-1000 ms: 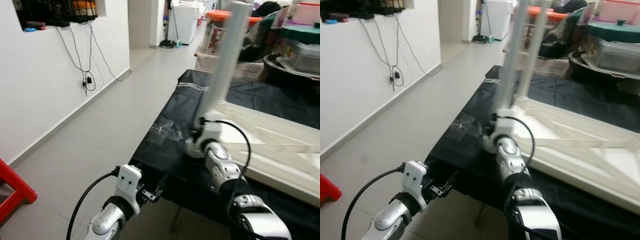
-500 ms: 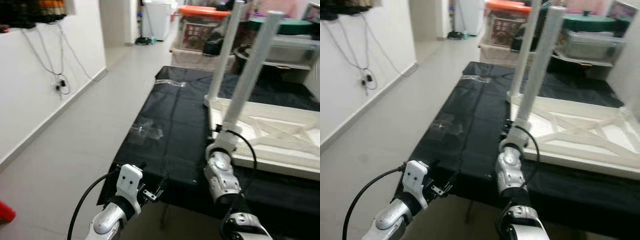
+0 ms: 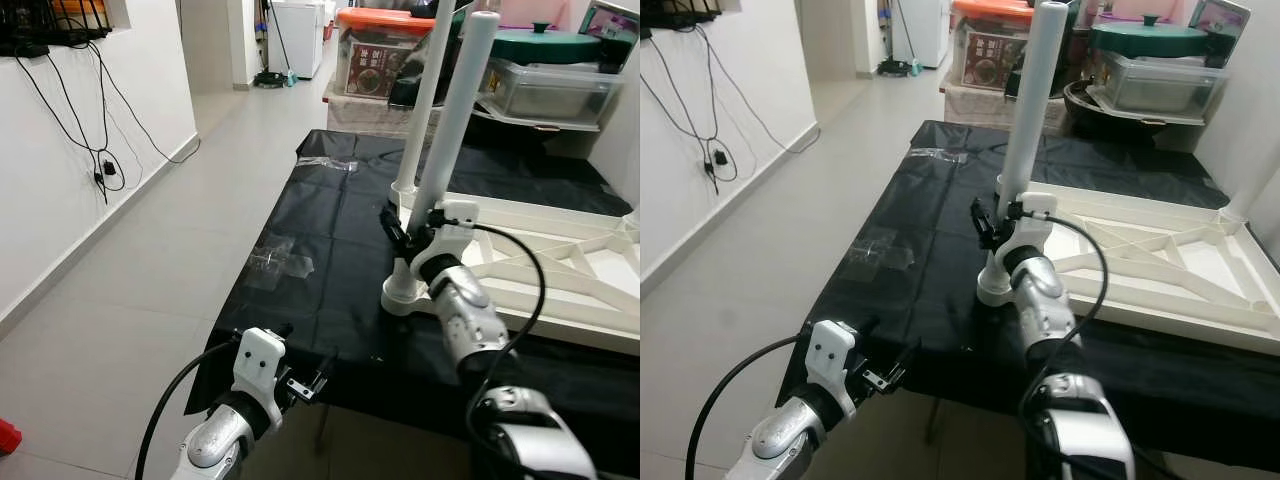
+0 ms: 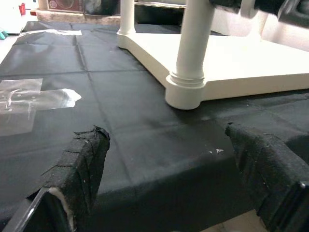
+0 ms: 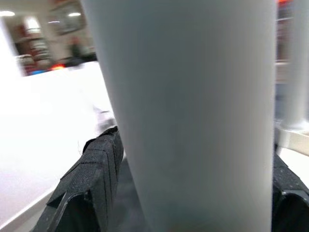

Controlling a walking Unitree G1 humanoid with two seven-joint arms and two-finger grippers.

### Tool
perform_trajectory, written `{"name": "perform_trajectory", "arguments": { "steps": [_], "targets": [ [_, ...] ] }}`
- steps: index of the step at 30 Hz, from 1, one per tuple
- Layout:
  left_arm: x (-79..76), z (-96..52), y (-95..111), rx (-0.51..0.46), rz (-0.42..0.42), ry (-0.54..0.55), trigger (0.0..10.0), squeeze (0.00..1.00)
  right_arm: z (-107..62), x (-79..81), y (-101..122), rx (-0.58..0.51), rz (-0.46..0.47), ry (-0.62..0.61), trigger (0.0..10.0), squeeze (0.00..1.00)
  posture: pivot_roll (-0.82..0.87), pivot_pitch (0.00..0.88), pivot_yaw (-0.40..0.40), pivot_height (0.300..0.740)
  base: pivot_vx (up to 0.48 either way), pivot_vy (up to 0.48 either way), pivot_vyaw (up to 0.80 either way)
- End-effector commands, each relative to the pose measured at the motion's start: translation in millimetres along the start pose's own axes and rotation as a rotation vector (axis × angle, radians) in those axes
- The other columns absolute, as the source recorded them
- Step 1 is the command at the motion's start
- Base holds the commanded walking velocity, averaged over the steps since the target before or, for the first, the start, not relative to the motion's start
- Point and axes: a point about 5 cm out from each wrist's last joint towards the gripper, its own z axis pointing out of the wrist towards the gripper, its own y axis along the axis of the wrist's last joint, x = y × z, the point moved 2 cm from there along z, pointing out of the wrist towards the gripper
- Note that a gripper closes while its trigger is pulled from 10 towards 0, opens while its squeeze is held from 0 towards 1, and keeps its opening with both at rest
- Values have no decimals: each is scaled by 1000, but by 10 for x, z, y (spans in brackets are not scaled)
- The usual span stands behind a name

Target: Building children table

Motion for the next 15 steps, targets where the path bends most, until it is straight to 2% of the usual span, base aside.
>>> {"name": "perform_trajectory", "arguments": {
  "steps": [1,3,5,6,7,8,11,12,13,15],
  "targets": [
    [-8,17,-25,10,-4,-8,10000,0,70,310,-78,55,51,242,10000,0,171,0,-70,740,0,0,0],
    [-8,17,-25,10,-4,-8,10000,0,70,310,-78,55,51,242,10000,0,171,0,-70,740,0,0,0],
    [-11,16,-20,8,-3,-7,10000,0,-36,655,-223,164,47,612,10000,0,180,0,-75,740,0,0,0],
    [-14,15,-17,8,-2,-7,10000,0,-87,774,-319,219,38,726,10000,0,182,0,-77,740,0,0,0],
    [-14,15,-17,8,-2,-7,10000,0,-87,774,-319,219,38,726,10000,0,182,0,-77,740,0,0,0],
    [-19,14,-15,7,-2,-7,10000,0,-121,883,-422,267,32,809,10000,0,185,0,-79,740,0,0,0],
    [-19,14,-15,7,-2,-7,10000,0,-121,883,-422,267,32,809,10000,0,185,0,-79,740,0,0,0],
    [-21,13,-14,7,-3,-7,10000,0,-118,904,-424,266,46,820,7647,0,184,0,-79,740,0,0,0],
    [-23,12,-15,7,-3,-6,10000,0,-104,914,-414,251,53,815,0,0,183,0,-77,740,0,0,0],
    [-23,12,-15,7,-3,-6,10000,0,-104,914,-414,251,53,815,0,0,183,0,-77,740,0,0,0]
  ]
}}
